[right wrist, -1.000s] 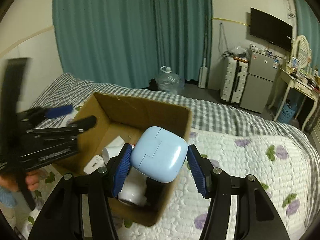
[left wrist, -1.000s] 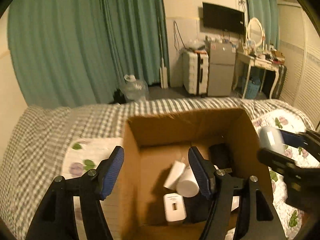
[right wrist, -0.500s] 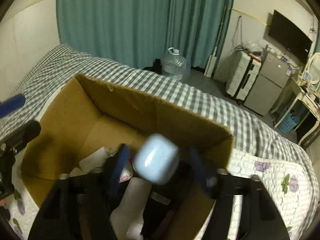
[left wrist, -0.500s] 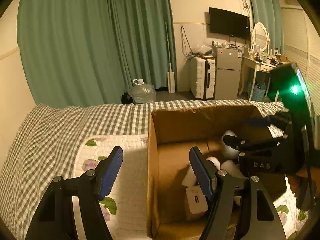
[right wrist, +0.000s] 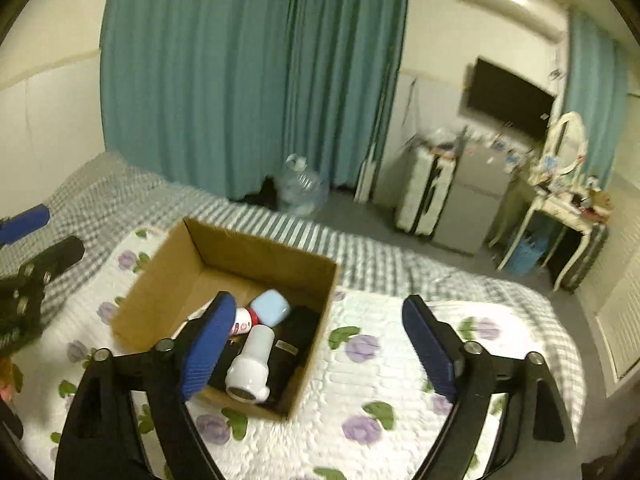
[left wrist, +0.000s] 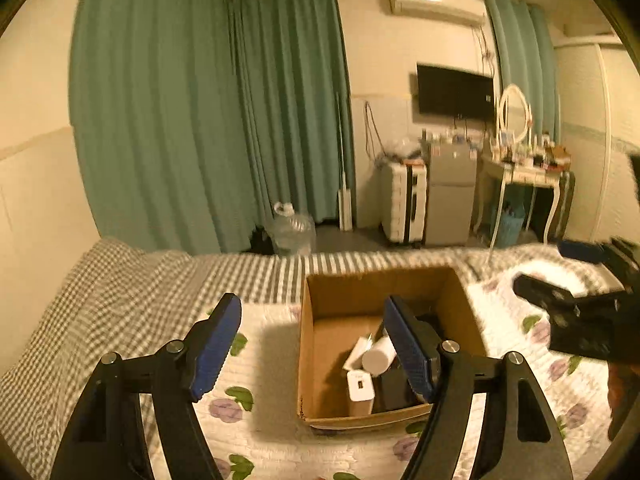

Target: Organize rigid objects

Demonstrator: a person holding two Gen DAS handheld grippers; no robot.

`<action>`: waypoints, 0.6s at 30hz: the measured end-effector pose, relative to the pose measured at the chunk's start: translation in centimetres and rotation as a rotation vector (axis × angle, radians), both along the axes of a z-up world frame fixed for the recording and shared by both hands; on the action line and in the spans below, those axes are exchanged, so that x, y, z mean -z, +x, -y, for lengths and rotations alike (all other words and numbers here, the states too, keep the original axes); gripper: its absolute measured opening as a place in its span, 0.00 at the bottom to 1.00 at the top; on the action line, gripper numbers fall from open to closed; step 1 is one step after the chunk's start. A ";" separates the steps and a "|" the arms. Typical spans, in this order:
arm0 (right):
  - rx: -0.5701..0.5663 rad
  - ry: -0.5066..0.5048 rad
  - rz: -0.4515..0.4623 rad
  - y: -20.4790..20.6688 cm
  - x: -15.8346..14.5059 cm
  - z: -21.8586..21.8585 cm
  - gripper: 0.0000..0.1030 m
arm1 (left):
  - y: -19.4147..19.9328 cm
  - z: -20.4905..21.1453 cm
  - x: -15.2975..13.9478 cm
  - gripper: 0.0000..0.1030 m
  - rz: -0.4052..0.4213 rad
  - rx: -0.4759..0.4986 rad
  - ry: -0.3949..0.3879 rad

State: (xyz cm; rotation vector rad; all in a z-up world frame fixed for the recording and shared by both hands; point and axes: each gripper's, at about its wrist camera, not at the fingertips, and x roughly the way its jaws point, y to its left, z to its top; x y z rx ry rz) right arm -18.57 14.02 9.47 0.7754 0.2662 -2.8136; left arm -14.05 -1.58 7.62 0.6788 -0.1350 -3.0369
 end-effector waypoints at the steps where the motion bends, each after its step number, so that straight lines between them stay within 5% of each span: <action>1: 0.001 -0.011 -0.017 1.2 -0.8 -0.2 0.88 | 0.9 0.1 -0.8 0.75 -0.018 0.002 0.009; 11: 0.040 -0.070 -0.173 11.2 -6.2 -0.7 1.00 | 9.0 -0.4 -6.7 0.78 -0.208 0.019 0.003; 18: 0.067 -0.131 -0.228 14.2 -5.7 -1.0 1.00 | 10.7 -0.8 -4.9 0.78 -0.200 0.056 -0.005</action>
